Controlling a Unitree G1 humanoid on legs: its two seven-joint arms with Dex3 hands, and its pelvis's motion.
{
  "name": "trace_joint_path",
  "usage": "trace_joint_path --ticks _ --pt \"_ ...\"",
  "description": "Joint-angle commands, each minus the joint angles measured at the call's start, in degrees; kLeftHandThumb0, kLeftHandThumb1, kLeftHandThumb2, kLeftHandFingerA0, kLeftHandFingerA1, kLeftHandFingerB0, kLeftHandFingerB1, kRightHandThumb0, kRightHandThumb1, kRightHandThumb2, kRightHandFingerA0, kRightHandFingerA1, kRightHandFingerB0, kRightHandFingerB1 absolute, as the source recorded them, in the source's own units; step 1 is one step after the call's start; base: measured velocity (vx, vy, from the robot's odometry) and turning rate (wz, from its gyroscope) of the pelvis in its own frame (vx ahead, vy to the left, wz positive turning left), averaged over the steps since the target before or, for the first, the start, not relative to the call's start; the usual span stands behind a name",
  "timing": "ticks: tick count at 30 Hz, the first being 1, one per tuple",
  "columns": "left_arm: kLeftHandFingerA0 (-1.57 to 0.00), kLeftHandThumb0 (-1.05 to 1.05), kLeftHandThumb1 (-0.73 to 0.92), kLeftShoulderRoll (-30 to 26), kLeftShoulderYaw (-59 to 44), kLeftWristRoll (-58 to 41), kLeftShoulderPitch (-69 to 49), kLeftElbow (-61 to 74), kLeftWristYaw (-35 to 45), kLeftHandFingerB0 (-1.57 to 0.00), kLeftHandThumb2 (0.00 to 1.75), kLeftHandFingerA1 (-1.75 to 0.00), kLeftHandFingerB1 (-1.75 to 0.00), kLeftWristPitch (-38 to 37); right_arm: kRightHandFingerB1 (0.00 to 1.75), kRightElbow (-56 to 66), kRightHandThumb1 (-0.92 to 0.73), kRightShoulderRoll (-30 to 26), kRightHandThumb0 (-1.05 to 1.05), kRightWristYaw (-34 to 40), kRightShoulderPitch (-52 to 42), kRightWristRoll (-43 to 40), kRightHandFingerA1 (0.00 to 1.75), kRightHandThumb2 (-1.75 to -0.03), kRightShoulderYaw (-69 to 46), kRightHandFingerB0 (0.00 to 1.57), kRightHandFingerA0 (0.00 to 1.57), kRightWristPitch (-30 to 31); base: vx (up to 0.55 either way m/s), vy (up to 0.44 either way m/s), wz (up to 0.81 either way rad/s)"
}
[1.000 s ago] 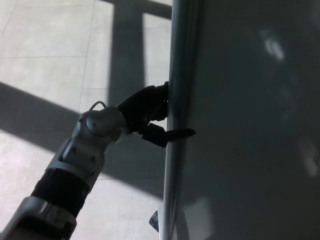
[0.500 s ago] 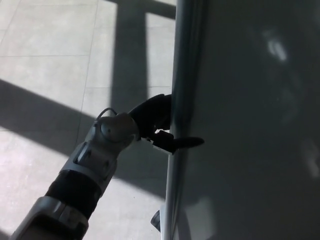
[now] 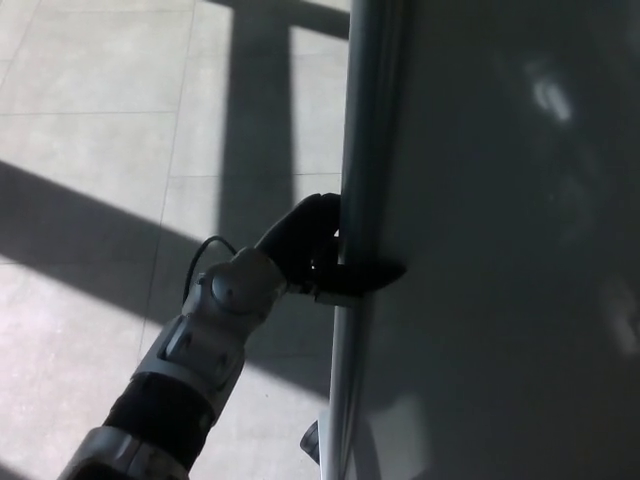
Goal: A white board is being place on the right hand side and parallel to the robot and the robot uses its left hand to grab on the leftside of the whiteboard and drag the whiteboard from the right hand side to the left hand side
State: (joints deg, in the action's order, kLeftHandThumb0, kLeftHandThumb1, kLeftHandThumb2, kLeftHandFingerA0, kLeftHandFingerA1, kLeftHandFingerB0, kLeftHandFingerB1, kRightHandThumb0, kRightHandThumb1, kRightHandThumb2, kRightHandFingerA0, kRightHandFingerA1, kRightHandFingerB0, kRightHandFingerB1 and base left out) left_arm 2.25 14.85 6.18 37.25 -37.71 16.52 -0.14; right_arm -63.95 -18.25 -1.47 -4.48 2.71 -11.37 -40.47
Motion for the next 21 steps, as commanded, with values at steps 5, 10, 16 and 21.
trace_joint_path --ticks 5,10,16,21 --pt "-0.99 -0.18 0.74 -3.2 -2.7 -0.5 -4.5 5.6 0.0 -0.81 0.62 -0.93 -0.52 -0.1 0.61 -0.8 -0.60 -1.6 -0.77 0.9 0.8 1.0 0.76 -1.04 0.9 0.38 0.64 -1.1 0.00 0.000 0.00" --pt "-0.99 -0.21 0.72 -5.6 -6.7 -3.9 -7.4 9.7 3.2 -0.79 0.61 -0.96 -0.55 0.2 0.53 -0.2 -0.79 -1.8 -0.79 1.0 0.8 0.9 0.78 -0.64 1.1 0.43 0.68 -1.1 0.00 0.000 0.00" --pt "-0.96 -0.14 0.73 -11.8 -11.0 -7.7 -6.4 8.2 11.3 -0.85 0.61 -0.89 -0.56 -0.8 0.53 -0.6 -0.79 -1.8 -0.80 0.8 1.4 0.6 0.78 -0.63 1.2 0.42 0.68 -0.9 0.00 0.000 0.00" --pt "-0.89 -0.17 0.65 -17.9 -12.7 -10.6 -2.9 3.7 21.5 -0.87 0.59 -0.90 -0.57 2.3 0.53 -0.8 -0.79 -1.7 -0.81 0.6 1.6 0.6 0.79 -0.64 1.3 0.41 0.67 -0.6 0.00 0.000 0.00"
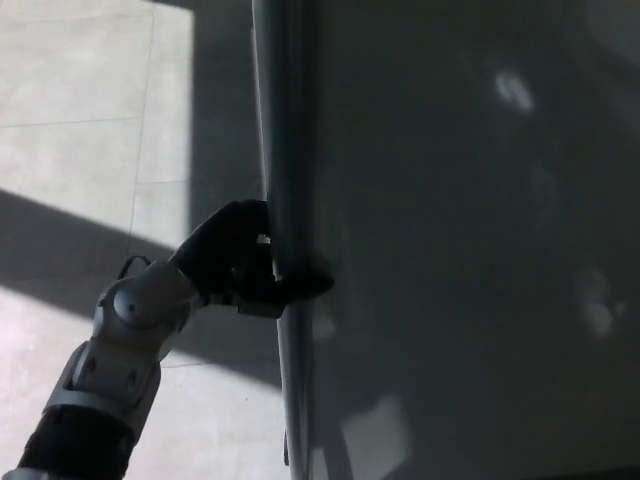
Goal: A white board is being place on the right hand side and parallel to the robot and the robot uses its left hand to grab on the leftside of the whiteboard and drag the whiteboard from the right hand side to the left hand side
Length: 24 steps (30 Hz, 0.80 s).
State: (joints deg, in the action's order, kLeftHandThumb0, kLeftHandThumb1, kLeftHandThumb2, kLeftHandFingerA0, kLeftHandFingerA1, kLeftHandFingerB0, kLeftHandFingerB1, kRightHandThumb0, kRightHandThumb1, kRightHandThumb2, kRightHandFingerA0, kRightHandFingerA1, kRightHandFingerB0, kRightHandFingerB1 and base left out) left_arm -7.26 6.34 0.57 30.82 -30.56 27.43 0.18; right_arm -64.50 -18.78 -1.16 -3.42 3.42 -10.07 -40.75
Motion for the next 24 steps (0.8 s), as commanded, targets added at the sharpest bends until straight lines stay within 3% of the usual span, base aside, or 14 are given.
trace_joint_path --ticks 1,8,9,10,14,15,16,18,19,20,21,22,24 --pt "-0.88 -0.21 0.65 -10.0 -3.9 -4.8 4.9 -5.9 13.2 -0.87 0.59 -0.90 -0.56 1.5 0.53 -0.4 -0.80 -1.2 -0.81 0.4 0.7 0.0 0.79 -0.64 0.1 0.42 0.68 -0.2 0.00 0.000 0.00" --pt "-0.87 -0.20 0.61 -17.4 -1.0 -3.8 10.9 -14.0 26.1 -0.95 0.57 -0.82 -0.56 4.9 0.52 -0.3 -0.79 -0.9 -0.81 0.1 0.9 -0.4 0.76 -0.64 0.0 0.41 0.68 0.2 0.00 0.000 0.00" --pt "-0.88 -0.29 0.59 -18.4 -0.3 -3.1 11.5 -14.8 27.3 -0.94 0.57 -0.78 -0.55 4.8 0.52 -0.3 -0.79 -0.9 -0.80 0.1 1.0 -0.3 0.78 -0.63 0.1 0.41 0.68 0.1 0.00 0.000 0.00" --pt "-0.88 -0.28 0.60 -19.9 0.4 -2.1 11.9 -16.1 28.8 -0.92 0.57 -0.69 -0.54 2.2 0.53 -0.5 -0.80 -1.0 -0.81 0.2 1.2 0.0 0.78 -0.63 0.2 0.42 0.68 0.0 0.00 0.000 0.00" --pt "-0.89 -0.23 0.62 -21.5 0.5 -2.0 12.2 -18.5 30.6 -0.91 0.57 -0.68 -0.54 -0.6 0.53 -0.7 -0.80 -1.1 -0.82 -0.1 1.4 -0.1 0.79 -0.63 0.2 0.41 0.67 -0.4 0.00 0.000 0.00" --pt "-0.83 -0.26 0.48 -22.0 0.5 -2.0 12.6 -19.8 31.0 -0.86 0.81 -0.79 -0.70 0.0 0.53 -0.8 -0.80 -1.1 -0.82 -0.3 1.4 -0.2 0.79 -0.63 0.1 0.41 0.69 -0.4 0.00 0.000 0.00" --pt "-0.84 -0.18 0.62 -22.8 0.2 -2.0 12.8 -21.9 31.9 -0.88 0.58 -0.83 -0.52 -1.3 0.52 -0.6 -0.80 -1.2 -0.81 -0.1 1.3 0.0 0.77 -0.63 0.2 0.41 0.69 -0.3 0.00 0.000 0.00" --pt "-0.84 -0.21 0.62 -23.7 0.0 -2.0 13.2 -24.1 32.8 -0.88 0.57 -0.80 -0.50 -2.6 0.52 -0.4 -0.80 -1.2 -0.80 0.0 1.2 0.2 0.78 -0.63 0.3 0.41 0.69 -0.3 0.00 0.000 0.00" --pt "-0.84 -0.21 0.60 -24.3 -0.5 -2.5 13.3 -24.9 33.5 -0.88 0.58 -0.74 -0.51 -2.1 0.61 -0.5 -0.60 -1.2 -0.78 -0.2 1.3 0.0 0.79 -1.04 0.1 0.38 0.67 -0.2 0.00 0.000 0.00" --pt "-0.85 -0.22 0.61 -24.9 -0.6 -2.6 13.5 -25.6 34.0 -0.87 0.58 -0.72 -0.52 -1.7 0.52 -0.7 -0.80 -1.2 -0.81 -0.3 1.4 -0.2 0.78 -0.63 0.0 0.41 0.69 -0.2 0.00 0.000 0.00" --pt "-0.85 -0.22 0.61 -25.4 -0.8 -2.8 13.6 -26.5 34.4 -0.87 0.58 -0.73 -0.51 -1.8 0.61 -0.8 -0.61 -1.2 -0.81 -0.3 1.4 -0.2 0.81 -1.06 0.0 0.39 0.71 -0.3 0.00 0.000 0.00" --pt "-0.82 -0.19 0.62 -26.1 -1.2 -3.1 13.7 -27.7 35.2 -0.88 0.58 -0.80 -0.52 -1.8 0.53 -0.9 -0.79 -1.3 -0.81 -0.5 1.4 -0.3 0.79 -0.63 -0.1 0.42 0.71 -0.5 0.00 0.000 0.00" --pt "-0.80 -0.20 0.62 -27.2 -1.3 -3.0 13.9 -29.0 35.7 -0.90 0.58 -0.88 -0.53 -2.4 0.53 -0.9 -0.79 -1.4 -0.82 -0.4 1.5 -0.2 0.79 -0.64 0.0 0.42 0.70 -0.4 0.00 0.000 0.00"
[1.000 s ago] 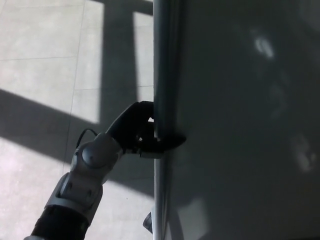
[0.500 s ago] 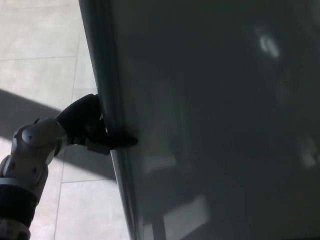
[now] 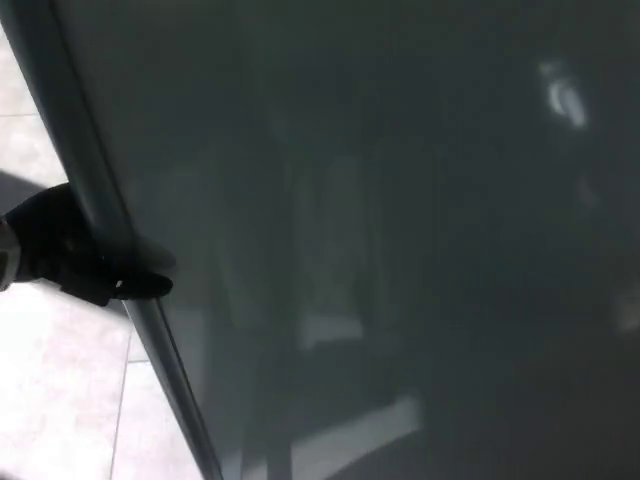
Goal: A white board is being place on the right hand side and parallel to the robot and the robot uses its left hand to grab on the leftside of the whiteboard and drag the whiteboard from the right hand side to the left hand side
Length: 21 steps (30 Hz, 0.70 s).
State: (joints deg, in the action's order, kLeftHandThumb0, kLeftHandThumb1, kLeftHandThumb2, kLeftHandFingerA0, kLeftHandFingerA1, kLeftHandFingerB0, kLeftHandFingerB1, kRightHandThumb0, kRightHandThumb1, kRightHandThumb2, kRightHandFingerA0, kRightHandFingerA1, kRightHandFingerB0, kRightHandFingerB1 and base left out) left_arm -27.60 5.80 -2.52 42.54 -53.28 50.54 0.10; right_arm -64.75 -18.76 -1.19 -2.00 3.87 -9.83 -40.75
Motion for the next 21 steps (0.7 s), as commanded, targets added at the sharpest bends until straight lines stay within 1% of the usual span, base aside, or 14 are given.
trace_joint_path --ticks 1,5,6,9,10,11,13,14,16,17,18,19,20,21 --pt "-0.80 -0.16 0.65 -8.2 -0.9 0.3 1.9 -7.3 12.9 -0.86 0.59 -0.90 -0.52 -4.2 0.53 -0.6 -0.79 -1.4 -0.82 -0.3 0.2 -0.5 0.79 -0.63 -0.3 0.42 0.71 -0.2 0.00 0.000 0.00" --pt "-0.82 -0.14 0.66 -11.2 -1.9 0.0 1.6 -9.7 13.5 -0.86 0.59 -0.90 -0.53 -5.5 0.52 -0.6 -0.80 -1.4 -0.82 -0.5 0.4 -0.7 0.79 -0.63 -0.3 0.42 0.71 0.0 0.00 0.000 0.00" --pt "-0.88 -0.19 0.61 -12.7 -2.0 0.3 1.7 -10.1 13.3 -0.87 0.58 -0.74 -0.54 -4.2 0.52 -0.6 -0.80 -1.4 -0.81 -0.6 0.4 -0.7 0.79 -0.63 -0.4 0.42 0.71 0.1 0.00 0.000 0.00" --pt "-0.86 -0.14 0.65 -15.2 -3.0 -0.2 1.4 -12.2 14.3 -0.84 0.59 -0.75 -0.56 -5.2 0.53 -0.6 -0.79 -1.7 -0.82 -0.8 0.5 -0.7 0.80 -0.63 -0.4 0.41 0.70 0.1 0.00 0.000 0.00" --pt "-0.84 -0.14 0.66 -15.8 -3.5 -0.5 1.5 -13.1 14.7 -0.83 0.58 -0.78 -0.57 -4.4 0.53 -0.6 -0.79 -1.8 -0.82 -0.7 0.5 -0.6 0.79 -0.64 -0.3 0.41 0.71 0.2 0.00 0.000 0.00" --pt "-0.79 -0.11 0.66 -16.8 -4.0 -0.6 1.6 -13.6 14.7 -0.80 0.59 -0.89 -0.58 -3.9 0.52 -0.6 -0.79 -1.8 -0.82 -0.6 0.6 -0.5 0.79 -0.63 -0.3 0.42 0.70 0.2 0.00 0.000 0.00" --pt "-0.79 -0.11 0.66 -18.0 -4.5 -0.4 1.5 -14.0 14.7 -0.80 0.59 -0.89 -0.58 -3.8 0.52 -0.6 -0.79 -1.9 -0.82 -0.6 0.6 -0.4 0.79 -0.63 -0.2 0.42 0.70 0.3 0.00 0.000 0.00" --pt "-0.78 -0.12 0.65 -18.7 -4.7 -0.2 1.3 -14.3 14.3 -0.80 0.59 -0.97 -0.57 -4.6 0.51 -0.6 -0.79 -1.9 -0.81 -0.6 0.6 -0.4 0.79 -0.63 -0.1 0.41 0.70 0.3 0.00 0.000 0.00" --pt "-0.77 -0.10 0.66 -20.4 -5.5 -0.3 1.1 -15.5 14.4 -0.78 0.59 -0.98 -0.58 -4.9 0.51 -0.5 -0.80 -2.0 -0.81 -0.5 0.5 -0.2 0.78 -0.63 0.0 0.41 0.69 0.3 0.00 0.000 0.00" --pt "-0.79 -0.09 0.68 -21.1 -5.9 -0.3 1.0 -16.0 14.0 -0.77 0.60 -0.92 -0.58 -5.0 0.52 -0.6 -0.80 -2.0 -0.80 -0.5 0.6 -0.2 0.79 -0.63 0.0 0.41 0.69 0.2 0.00 0.000 0.00" --pt "-0.73 -0.08 0.68 -21.8 -6.7 -0.8 1.2 -16.9 14.1 -0.75 0.60 -0.97 -0.60 -3.2 0.53 -0.6 -0.79 -2.1 -0.80 -0.6 0.7 -0.2 0.80 -0.64 0.0 0.41 0.70 0.0 0.00 0.000 0.00" --pt "-0.74 -0.08 0.68 -22.3 -7.3 -1.0 1.3 -17.4 14.3 -0.76 0.60 -0.90 -0.60 -2.9 0.52 -0.6 -0.80 -2.1 -0.80 -0.6 0.7 -0.2 0.77 -0.63 0.0 0.41 0.69 -0.1 0.00 0.000 0.00" --pt "-0.74 -0.08 0.68 -22.6 -7.6 -1.0 1.1 -17.6 14.4 -0.76 0.60 -0.90 -0.60 -3.6 0.52 -0.6 -0.80 -2.2 -0.80 -0.7 0.7 -0.2 0.77 -0.63 0.0 0.41 0.69 -0.1 0.00 0.000 0.00" --pt "-0.69 -0.06 0.71 -23.3 -8.7 -1.5 1.0 -18.3 14.2 -0.76 0.60 -1.07 -0.61 -3.3 0.53 -0.6 -0.80 -2.2 -0.80 -0.6 0.7 -0.1 0.78 -0.63 0.1 0.41 0.69 0.2 0.00 0.000 0.00"
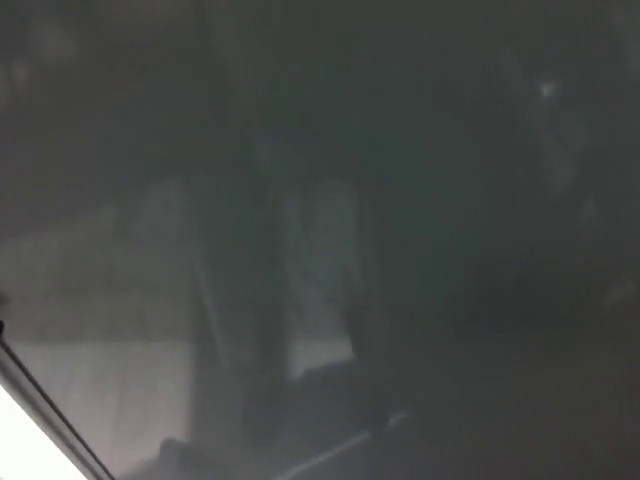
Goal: A white board is being place on the right hand side and parallel to the robot and the robot uses its left hand to grab on the leftside of the whiteboard and drag the whiteboard from the right hand side to the left hand side
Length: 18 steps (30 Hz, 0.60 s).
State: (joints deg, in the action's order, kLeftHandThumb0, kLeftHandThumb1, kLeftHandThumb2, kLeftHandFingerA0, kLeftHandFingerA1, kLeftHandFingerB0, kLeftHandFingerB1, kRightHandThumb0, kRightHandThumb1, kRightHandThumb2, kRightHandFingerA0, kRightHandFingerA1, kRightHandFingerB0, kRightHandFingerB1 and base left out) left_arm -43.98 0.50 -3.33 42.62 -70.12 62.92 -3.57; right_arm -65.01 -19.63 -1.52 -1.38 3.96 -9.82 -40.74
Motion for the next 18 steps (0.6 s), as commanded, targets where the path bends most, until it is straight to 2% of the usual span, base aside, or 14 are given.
trace_joint_path --ticks 1,4,6,7,11,12,14,15,17,18 --pt "-0.65 -0.07 0.71 -7.5 -4.1 -1.0 0.8 -1.9 1.7 -0.76 0.61 -1.13 -0.61 0.7 0.52 -0.2 -0.79 -1.3 -0.80 -0.3 0.1 -0.2 0.79 -0.64 0.1 0.42 0.70 0.3 0.00 0.000 0.00" --pt "-0.61 -0.04 0.77 -9.1 -5.8 -0.8 0.7 -2.9 0.5 -0.73 0.62 -1.23 -0.62 0.9 0.51 -0.2 -0.80 -1.4 -0.80 0.1 0.1 0.0 0.79 -0.64 0.3 0.41 0.70 0.4 0.00 0.000 0.00" --pt "-0.61 -0.02 0.80 -9.8 -6.6 -0.7 1.1 -3.5 1.1 -0.70 0.63 -1.22 -0.63 1.5 0.51 -0.2 -0.80 -1.4 -0.79 0.2 0.1 0.0 0.78 -0.63 0.4 0.41 0.69 0.3 0.00 0.000 0.03" --pt "-0.62 -0.03 0.81 -10.1 -6.5 -0.2 1.1 -3.5 0.9 -0.70 0.63 -1.13 -0.63 0.5 0.51 -0.1 -0.80 -1.4 -0.79 0.3 0.1 0.1 0.78 -0.63 0.4 0.41 0.69 0.5 0.00 0.000 0.00" --pt "-0.61 -0.01 0.76 -11.6 -7.0 0.7 1.5 -4.4 -0.4 -0.75 0.62 -1.21 -0.67 1.5 0.51 -0.3 -0.81 -1.6 -0.81 0.1 0.2 0.1 0.77 -0.63 0.6 0.39 0.69 0.3 0.00 0.000 0.00" --pt "-0.59 0.02 0.76 -12.0 -6.9 1.2 1.3 -4.4 -1.1 -0.75 0.60 -1.33 -0.68 0.8 0.52 -0.3 -0.80 -1.5 -0.81 0.1 0.2 0.1 0.80 -0.65 0.6 0.41 0.71 0.4 0.00 0.000 0.00" --pt "-0.60 0.02 0.76 -12.3 -7.0 1.7 1.1 -4.4 -1.5 -0.74 0.59 -1.36 -0.69 -0.2 0.52 -0.2 -0.81 -1.6 -0.81 0.2 0.3 0.2 0.79 -0.64 0.7 0.41 0.70 0.4 0.00 0.000 0.00" --pt "-0.62 0.02 0.74 -12.5 -7.2 2.0 1.0 -4.5 -3.2 -0.73 0.61 -1.24 -0.69 0.6 0.51 -0.1 -0.80 -1.7 -0.81 0.3 0.3 0.2 0.78 -0.63 0.7 0.41 0.71 0.6 0.00 0.000 0.00" --pt "-0.58 0.01 0.77 -12.8 -7.3 2.3 0.9 -4.5 -3.4 -0.70 0.61 -1.21 -0.68 0.2 0.52 -0.1 -0.80 -1.7 -0.81 0.5 0.3 0.3 0.79 -0.64 0.8 0.41 0.71 0.7 0.00 0.000 0.00" --pt "-0.55 0.00 0.79 -13.0 -7.9 2.1 0.5 -4.9 -4.5 -0.69 0.59 -1.23 -0.68 1.0 0.60 -0.2 -0.62 -1.7 -0.82 0.7 0.3 0.4 0.81 -1.07 0.8 0.38 0.72 0.8 0.00 0.000 0.00"
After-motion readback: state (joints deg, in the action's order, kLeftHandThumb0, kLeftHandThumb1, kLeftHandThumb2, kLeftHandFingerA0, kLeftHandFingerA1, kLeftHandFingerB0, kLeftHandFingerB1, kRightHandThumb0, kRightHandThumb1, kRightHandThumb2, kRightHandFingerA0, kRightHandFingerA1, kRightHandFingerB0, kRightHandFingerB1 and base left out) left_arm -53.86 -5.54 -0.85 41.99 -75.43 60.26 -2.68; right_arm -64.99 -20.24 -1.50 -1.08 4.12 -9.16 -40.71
